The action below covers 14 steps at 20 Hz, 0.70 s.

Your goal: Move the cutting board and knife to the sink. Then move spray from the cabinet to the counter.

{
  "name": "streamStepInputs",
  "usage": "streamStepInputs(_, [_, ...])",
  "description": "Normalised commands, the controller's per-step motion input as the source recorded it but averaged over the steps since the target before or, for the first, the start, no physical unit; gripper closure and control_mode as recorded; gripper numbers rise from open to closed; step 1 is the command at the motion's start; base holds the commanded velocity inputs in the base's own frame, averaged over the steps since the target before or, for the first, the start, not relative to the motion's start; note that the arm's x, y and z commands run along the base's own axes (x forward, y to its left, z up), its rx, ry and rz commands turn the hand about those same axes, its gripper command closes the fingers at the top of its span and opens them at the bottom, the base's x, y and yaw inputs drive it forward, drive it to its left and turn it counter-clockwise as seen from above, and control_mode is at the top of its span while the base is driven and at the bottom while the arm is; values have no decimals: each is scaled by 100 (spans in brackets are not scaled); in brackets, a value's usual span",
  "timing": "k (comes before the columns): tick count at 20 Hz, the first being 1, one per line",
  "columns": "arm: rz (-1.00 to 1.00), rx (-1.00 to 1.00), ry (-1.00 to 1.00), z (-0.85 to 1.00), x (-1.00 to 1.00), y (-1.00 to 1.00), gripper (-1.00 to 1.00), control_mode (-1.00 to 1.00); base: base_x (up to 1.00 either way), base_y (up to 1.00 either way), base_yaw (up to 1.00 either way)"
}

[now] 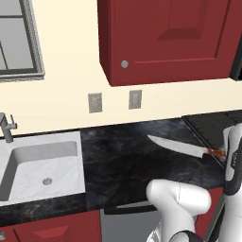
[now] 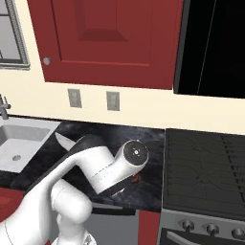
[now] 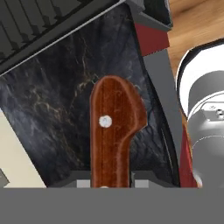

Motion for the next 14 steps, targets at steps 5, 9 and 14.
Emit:
streamStepInputs(5, [-8,0,-12,8,-40,0,100,-100,0,0,0])
streamStepInputs(9, [-9,0,-8,0,-18,0,100,-100,0,0,0])
streamStepInputs(14, [-9,0,-3,0,-1,0,100,-100,0,0,0])
